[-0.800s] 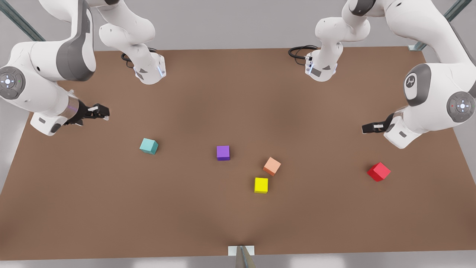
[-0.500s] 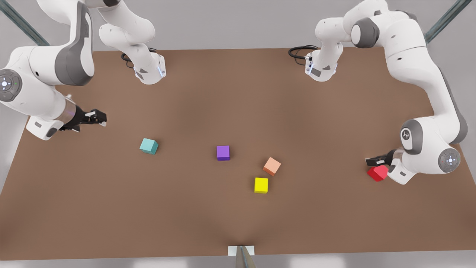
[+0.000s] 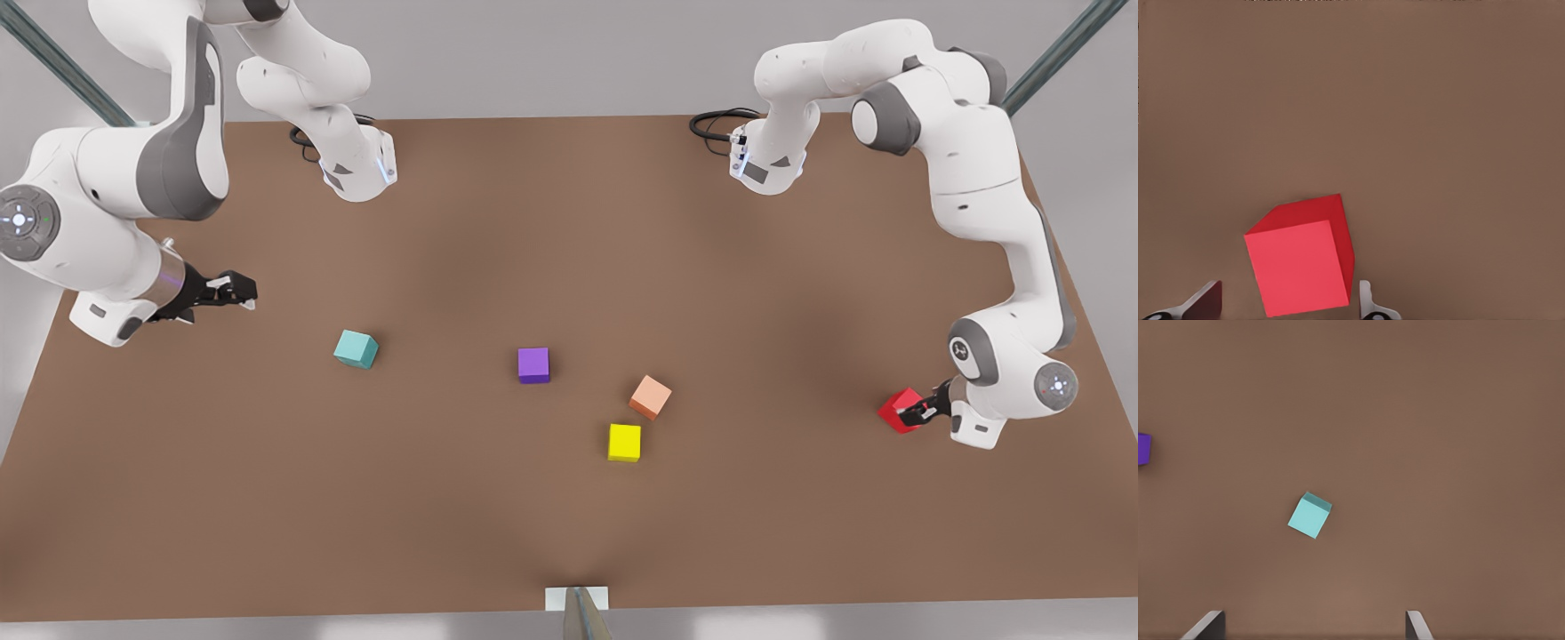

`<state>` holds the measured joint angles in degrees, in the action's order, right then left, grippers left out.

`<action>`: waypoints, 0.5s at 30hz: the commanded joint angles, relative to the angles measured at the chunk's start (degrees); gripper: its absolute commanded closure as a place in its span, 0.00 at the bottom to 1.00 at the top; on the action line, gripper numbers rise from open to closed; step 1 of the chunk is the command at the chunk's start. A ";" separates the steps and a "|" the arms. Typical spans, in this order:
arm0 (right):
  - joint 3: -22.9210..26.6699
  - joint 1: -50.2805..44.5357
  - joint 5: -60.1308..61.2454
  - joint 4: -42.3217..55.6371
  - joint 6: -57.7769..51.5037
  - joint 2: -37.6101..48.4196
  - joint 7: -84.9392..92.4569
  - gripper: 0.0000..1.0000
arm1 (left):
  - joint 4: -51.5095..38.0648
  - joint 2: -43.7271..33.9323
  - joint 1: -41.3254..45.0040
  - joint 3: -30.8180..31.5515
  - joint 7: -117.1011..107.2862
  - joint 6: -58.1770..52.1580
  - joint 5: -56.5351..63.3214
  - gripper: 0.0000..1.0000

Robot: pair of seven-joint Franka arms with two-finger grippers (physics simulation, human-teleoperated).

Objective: Pick up red wooden cube and pass to hand red wooden cube and place in blue wooden cube

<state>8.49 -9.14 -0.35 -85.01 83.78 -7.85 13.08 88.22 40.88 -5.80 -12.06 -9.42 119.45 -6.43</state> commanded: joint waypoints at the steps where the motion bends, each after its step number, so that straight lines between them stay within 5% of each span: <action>1: 0.04 0.00 0.08 0.02 0.07 -0.06 0.98 0.00 | 0.20 0.60 -0.09 -0.07 -5.96 6.33 -0.07 0.00; 15: 0.04 0.00 -0.18 -0.15 -0.02 -0.50 1.25 0.00 | 0.90 5.26 -0.44 0.01 -7.89 8.35 -1.57 0.00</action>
<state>8.49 -9.14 -0.49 -85.19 83.80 -8.38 13.73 89.14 45.85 -6.24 -12.04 -13.53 126.66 -8.03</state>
